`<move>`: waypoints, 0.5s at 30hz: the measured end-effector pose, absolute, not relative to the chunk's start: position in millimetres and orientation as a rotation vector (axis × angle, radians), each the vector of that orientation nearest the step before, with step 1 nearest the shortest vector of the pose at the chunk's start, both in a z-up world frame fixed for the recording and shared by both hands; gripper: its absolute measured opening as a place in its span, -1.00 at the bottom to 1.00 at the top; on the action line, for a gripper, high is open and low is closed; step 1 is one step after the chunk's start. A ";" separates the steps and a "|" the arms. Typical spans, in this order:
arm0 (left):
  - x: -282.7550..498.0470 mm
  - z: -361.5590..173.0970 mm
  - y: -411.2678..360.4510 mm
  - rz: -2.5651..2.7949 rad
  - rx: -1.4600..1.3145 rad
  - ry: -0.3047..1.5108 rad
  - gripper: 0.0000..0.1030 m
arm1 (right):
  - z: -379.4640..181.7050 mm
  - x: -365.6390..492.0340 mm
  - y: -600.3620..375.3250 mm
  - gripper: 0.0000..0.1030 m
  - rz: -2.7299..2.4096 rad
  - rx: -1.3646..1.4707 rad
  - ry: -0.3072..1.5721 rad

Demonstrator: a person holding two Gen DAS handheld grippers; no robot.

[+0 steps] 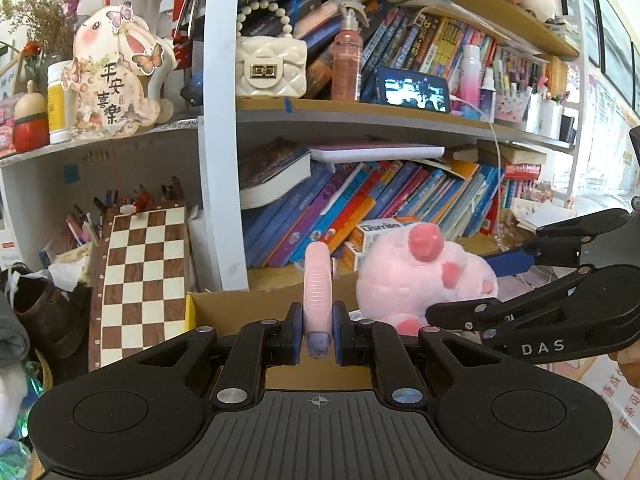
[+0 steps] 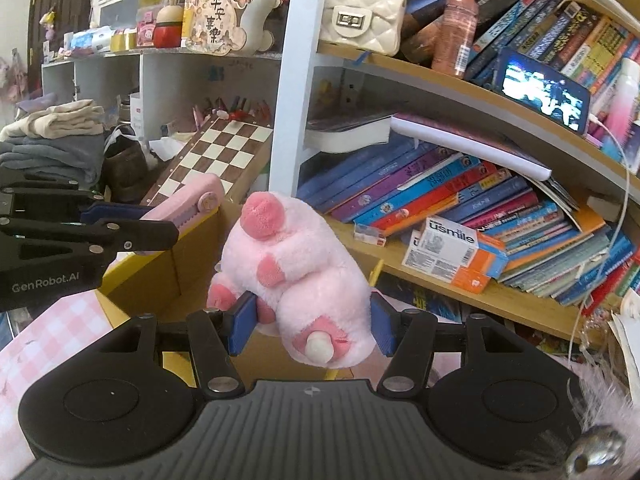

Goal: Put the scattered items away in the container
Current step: 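Lift and carry the pink tube and plush pig with both tools into the yellow box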

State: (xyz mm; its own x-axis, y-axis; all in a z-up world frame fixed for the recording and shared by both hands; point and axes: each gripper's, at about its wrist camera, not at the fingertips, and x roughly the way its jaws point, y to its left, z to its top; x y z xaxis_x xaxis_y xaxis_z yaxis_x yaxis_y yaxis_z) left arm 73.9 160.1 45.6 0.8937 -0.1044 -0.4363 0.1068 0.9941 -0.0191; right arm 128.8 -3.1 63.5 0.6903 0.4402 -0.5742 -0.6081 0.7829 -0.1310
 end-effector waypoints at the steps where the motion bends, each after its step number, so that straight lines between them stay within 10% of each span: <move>1: 77.2 44.4 161.1 -0.107 0.001 0.456 -0.74 | 62.3 131.6 -1.0 0.10 0.600 -0.327 0.553; 15: 115.3 16.2 176.8 -0.064 -0.014 0.533 -0.74 | 36.9 168.7 16.7 0.11 0.625 -0.345 0.612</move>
State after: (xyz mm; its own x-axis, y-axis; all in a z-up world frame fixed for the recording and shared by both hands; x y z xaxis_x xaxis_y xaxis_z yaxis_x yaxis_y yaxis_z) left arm 115.3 176.8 16.2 0.8596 -0.0644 -0.5070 0.0572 0.9979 -0.0297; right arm 168.7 16.7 36.9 0.6445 0.4389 -0.6261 -0.6351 0.7633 -0.1188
